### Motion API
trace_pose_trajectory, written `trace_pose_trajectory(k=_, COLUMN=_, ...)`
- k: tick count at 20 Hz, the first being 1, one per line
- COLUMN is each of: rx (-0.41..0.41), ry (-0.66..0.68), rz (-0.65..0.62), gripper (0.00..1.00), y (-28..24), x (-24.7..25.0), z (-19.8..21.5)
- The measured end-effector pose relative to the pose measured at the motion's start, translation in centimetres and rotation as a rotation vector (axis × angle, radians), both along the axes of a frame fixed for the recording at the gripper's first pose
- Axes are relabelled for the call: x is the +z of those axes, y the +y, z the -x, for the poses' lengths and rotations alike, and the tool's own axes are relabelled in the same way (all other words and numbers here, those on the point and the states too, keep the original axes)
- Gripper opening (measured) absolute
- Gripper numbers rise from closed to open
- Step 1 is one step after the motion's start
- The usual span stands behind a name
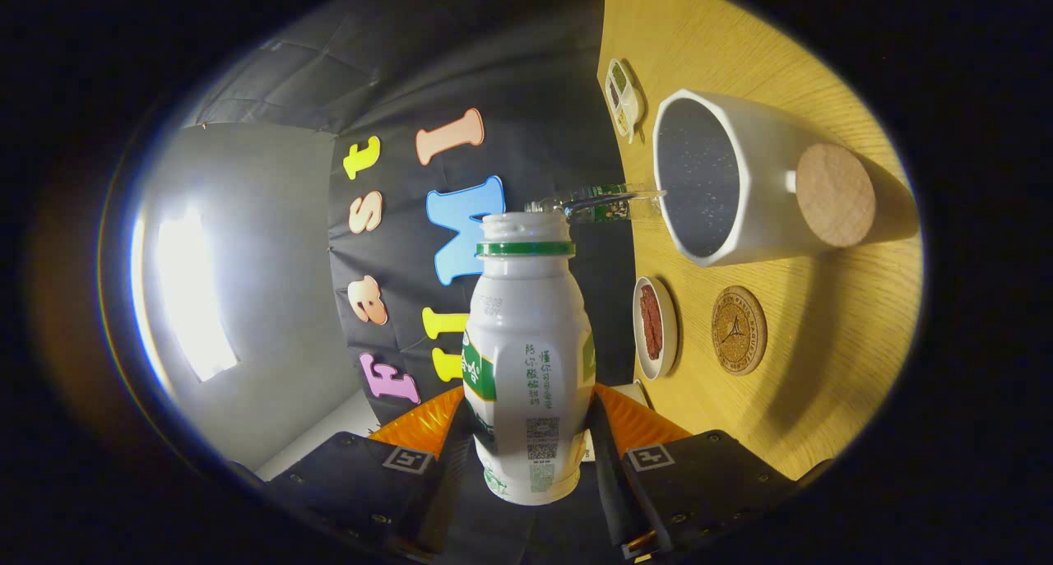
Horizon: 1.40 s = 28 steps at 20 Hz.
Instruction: Take the bottle from table, then pour the juice into the cup, finally place the bottle on the coaster
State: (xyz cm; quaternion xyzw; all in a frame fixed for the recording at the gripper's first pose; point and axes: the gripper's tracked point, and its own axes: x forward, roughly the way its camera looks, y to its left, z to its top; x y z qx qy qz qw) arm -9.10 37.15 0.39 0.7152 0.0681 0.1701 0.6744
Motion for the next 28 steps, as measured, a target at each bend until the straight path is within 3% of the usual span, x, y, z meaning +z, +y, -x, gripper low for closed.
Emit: trace_pose_trajectory(k=28, rx=0.004, ry=0.022, rz=-0.103, gripper=0.71, y=0.23, x=0.69, z=0.33)
